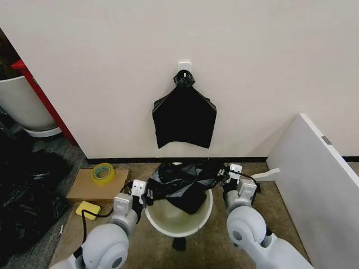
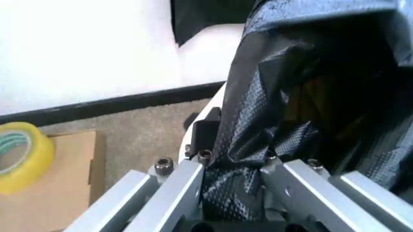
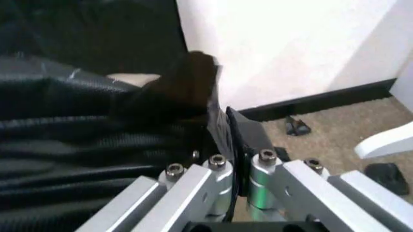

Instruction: Place the garbage bag over the trash bin.

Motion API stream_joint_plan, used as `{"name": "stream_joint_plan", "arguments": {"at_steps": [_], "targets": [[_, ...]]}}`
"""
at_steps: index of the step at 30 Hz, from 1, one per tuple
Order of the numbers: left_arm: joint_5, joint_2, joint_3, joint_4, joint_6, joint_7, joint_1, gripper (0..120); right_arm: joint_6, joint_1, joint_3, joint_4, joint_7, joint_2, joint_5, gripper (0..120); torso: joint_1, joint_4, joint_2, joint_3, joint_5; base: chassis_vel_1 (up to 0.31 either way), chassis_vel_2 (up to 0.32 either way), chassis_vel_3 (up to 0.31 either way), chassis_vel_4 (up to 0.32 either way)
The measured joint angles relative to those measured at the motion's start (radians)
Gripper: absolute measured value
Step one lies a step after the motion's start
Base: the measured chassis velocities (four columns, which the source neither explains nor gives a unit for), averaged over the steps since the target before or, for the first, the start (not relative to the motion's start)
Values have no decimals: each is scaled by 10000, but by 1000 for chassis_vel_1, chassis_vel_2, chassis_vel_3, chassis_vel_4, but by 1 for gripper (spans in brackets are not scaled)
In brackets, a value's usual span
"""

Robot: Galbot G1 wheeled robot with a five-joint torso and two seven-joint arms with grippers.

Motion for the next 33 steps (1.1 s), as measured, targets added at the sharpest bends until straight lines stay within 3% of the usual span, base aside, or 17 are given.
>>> {"name": "stream_joint_plan", "arguments": {"at_steps": [7, 11, 17, 18, 22, 25, 33], "targets": [[-355, -169, -12, 460, -212, -185, -416, 1, 215, -522, -155, 289, -438, -169, -1120, 1, 0, 2, 0, 0, 0, 0, 0, 0, 0], [-332, -252, -1, 938, -352, -199, -784, 1, 716, -877, -341, 642, -940, -450, -2031, 12, 0, 2, 0, 0, 0, 0, 0, 0, 0], [-286, -5, 116, 1553, -397, -120, -1592, 1, 2110, -1645, -550, 1076, -2257, -1658, -4438, 39, 0, -1, 0, 0, -2, 0, 0, 0, 0], [-286, -5, 116, 1553, -397, -120, -1592, 1, 2110, -1645, -550, 1076, -2257, -1658, -4438, 39, 0, -1, 0, 0, -2, 0, 0, 0, 0], [-282, 263, 136, 1566, -335, -100, -1699, 1, 3656, -1769, -479, 524, -3275, -2357, -6775, 54, 0, 2, 0, 0, 1, 0, 0, 0, 0], [-239, 441, 290, 1510, -293, -69, -1707, 1, 4525, -1633, -291, 161, -4078, -2579, -8194, 68, 0, 2, 0, 0, 2, 0, 0, 0, 0], [-135, 542, 599, 1286, -188, -35, -1483, 1, 5133, -969, 0, -568, -5398, -2633, -10372, 93, 0, 2, 0, 0, 0, 0, 0, 0, 0]]}}
